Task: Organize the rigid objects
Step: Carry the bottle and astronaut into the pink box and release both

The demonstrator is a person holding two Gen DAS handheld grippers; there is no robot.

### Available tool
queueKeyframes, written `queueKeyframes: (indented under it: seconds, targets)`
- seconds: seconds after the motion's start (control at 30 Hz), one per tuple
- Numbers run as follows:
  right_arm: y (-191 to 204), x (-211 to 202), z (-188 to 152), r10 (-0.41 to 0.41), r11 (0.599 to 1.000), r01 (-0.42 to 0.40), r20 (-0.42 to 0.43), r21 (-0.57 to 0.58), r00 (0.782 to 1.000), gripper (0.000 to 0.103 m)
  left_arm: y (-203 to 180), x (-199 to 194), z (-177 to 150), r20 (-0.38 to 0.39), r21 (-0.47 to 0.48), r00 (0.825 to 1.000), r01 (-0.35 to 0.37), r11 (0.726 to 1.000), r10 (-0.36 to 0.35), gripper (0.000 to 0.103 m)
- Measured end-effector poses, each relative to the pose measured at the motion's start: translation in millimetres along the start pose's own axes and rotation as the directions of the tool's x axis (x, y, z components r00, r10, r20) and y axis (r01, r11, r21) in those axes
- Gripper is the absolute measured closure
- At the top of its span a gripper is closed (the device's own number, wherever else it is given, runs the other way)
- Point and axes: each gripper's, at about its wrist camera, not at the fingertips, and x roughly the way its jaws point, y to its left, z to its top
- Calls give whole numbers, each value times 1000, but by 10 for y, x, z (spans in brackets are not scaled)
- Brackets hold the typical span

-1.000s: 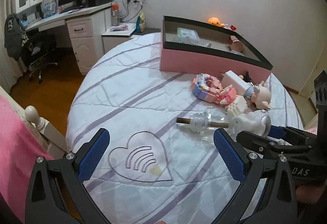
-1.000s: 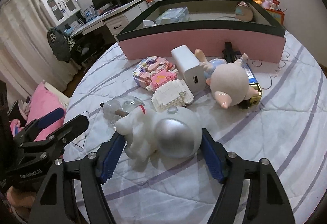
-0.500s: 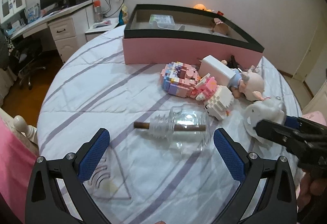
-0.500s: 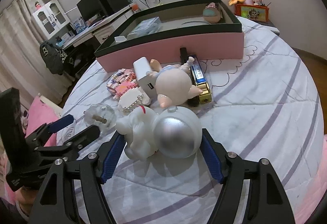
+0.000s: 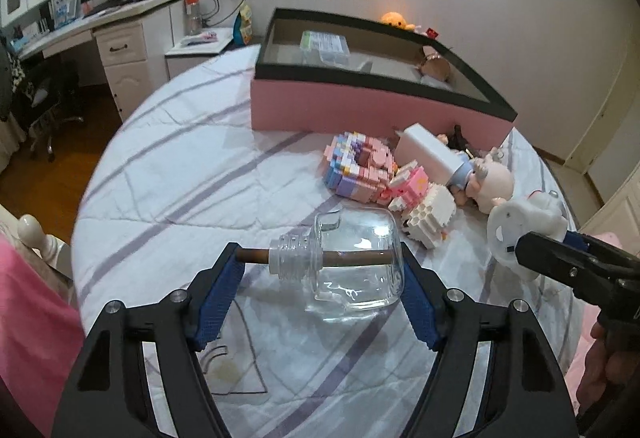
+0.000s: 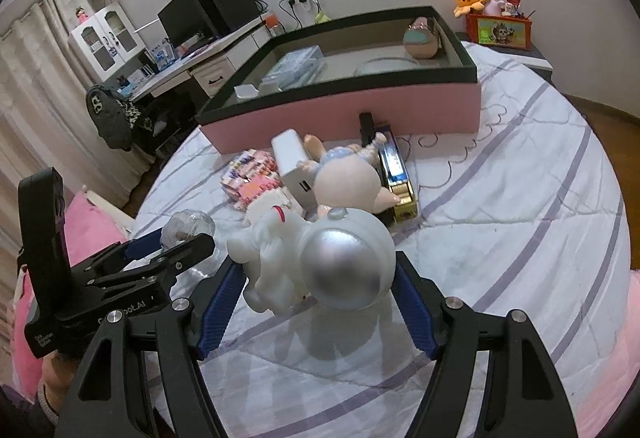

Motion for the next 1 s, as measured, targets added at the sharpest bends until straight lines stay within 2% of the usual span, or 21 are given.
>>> queueKeyframes:
  seconds: [0.27,0.5,0.67,0.87,1.0]
  targets:
    - [87,-205,238,28,999,-26,63,-39,998,29,31,-234,318,83,16,997,9,1000,-10,28]
    - [50,-347,770,-14,995,29,159,-94,987,29,-32,-327,859,193,56,981,-1,998,-10,28]
    - [-54,-301,1203,-42,993,64,209,-99,977,29,-72,-253,1295,247,55,969,9,998,-23,28]
    - [-228,-26,1570,-69,993,86,208,-75,976,29,-180,96,1722,235,62,971,35,997,-49,28]
    - [-349,230,1699,-76,995,87,179,-53,981,29,-250,351,1847,207,70,976,46,996,-60,28]
